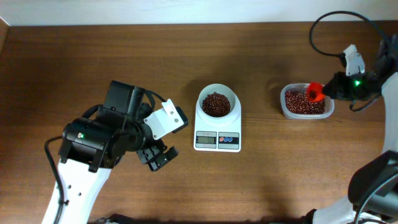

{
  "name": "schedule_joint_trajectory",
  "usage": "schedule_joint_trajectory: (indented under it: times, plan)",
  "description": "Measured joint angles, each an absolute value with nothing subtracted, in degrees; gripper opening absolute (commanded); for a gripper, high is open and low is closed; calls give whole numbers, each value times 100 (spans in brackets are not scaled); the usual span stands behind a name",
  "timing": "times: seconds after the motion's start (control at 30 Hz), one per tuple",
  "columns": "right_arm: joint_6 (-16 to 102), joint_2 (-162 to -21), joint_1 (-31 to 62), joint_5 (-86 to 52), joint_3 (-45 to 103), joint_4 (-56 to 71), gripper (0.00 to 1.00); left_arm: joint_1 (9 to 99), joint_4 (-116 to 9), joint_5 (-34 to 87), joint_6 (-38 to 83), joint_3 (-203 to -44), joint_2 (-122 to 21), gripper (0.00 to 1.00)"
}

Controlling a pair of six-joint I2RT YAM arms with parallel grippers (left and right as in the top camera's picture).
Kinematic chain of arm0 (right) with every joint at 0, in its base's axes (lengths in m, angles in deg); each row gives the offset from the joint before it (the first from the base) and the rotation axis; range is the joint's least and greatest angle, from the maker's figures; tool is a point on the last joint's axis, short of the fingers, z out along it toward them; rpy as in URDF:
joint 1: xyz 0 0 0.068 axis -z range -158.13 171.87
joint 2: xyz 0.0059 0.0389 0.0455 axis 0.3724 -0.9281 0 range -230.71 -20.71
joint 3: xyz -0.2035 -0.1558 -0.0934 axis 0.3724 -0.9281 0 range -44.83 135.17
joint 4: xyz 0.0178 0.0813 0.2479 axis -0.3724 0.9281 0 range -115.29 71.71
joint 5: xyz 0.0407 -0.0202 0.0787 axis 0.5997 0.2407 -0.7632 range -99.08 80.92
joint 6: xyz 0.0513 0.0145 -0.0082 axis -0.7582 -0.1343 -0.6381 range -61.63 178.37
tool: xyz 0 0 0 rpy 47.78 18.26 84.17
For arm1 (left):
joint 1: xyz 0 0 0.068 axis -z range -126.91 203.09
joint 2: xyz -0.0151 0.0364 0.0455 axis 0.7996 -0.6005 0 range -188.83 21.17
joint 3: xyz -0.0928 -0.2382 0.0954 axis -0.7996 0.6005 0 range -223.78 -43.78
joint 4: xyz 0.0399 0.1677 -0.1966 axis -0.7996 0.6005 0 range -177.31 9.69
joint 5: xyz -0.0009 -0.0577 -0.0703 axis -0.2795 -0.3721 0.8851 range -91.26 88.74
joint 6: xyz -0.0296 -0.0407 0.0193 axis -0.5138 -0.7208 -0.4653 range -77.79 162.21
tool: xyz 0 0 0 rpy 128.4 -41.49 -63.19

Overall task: Scoop and weigh 50g on scale
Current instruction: 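Move the scoop with the right gripper back toward the bean tub, then lower the orange scoop with the right gripper onto the table below the tub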

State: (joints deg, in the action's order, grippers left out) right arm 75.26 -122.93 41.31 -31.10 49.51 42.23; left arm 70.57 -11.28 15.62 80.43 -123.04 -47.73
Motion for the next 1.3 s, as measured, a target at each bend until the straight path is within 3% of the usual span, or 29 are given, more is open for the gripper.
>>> schedule_joint_trajectory:
  times: [0.3,0.5,0.63,0.83,0.93,1.1,1.3]
  plan:
    - [7532,-12137,2472,477,5139,4221,4,7057,-1126,1562,8043,-12304,-4773,99]
    - [7392,-11960,2439,739,5661,4234,4,7057,-1126,1562,8043,-12304,-4773,99]
    - [7347,-10677,2489,735,6391,4344,4,7057,-1128,1562,8043,-12304,-4773,99]
    - [7325,-8935,4308,-712,6442,6309,4,7057,-1128,1562,8043,-12309,-4773,99]
    - [7316,-8605,5156,-2238,5353,6719,4,7057,-1124,1564,8043,-12311,-4773,99]
    - [7303,-8535,5232,-4220,1979,5686,4,7057,-1139,1540,8043,-12328,-4773,99]
    - [6728,-8658,5232,-5164,-54,3611,4,7057,-1128,1521,8043,-12328,-4773,99]
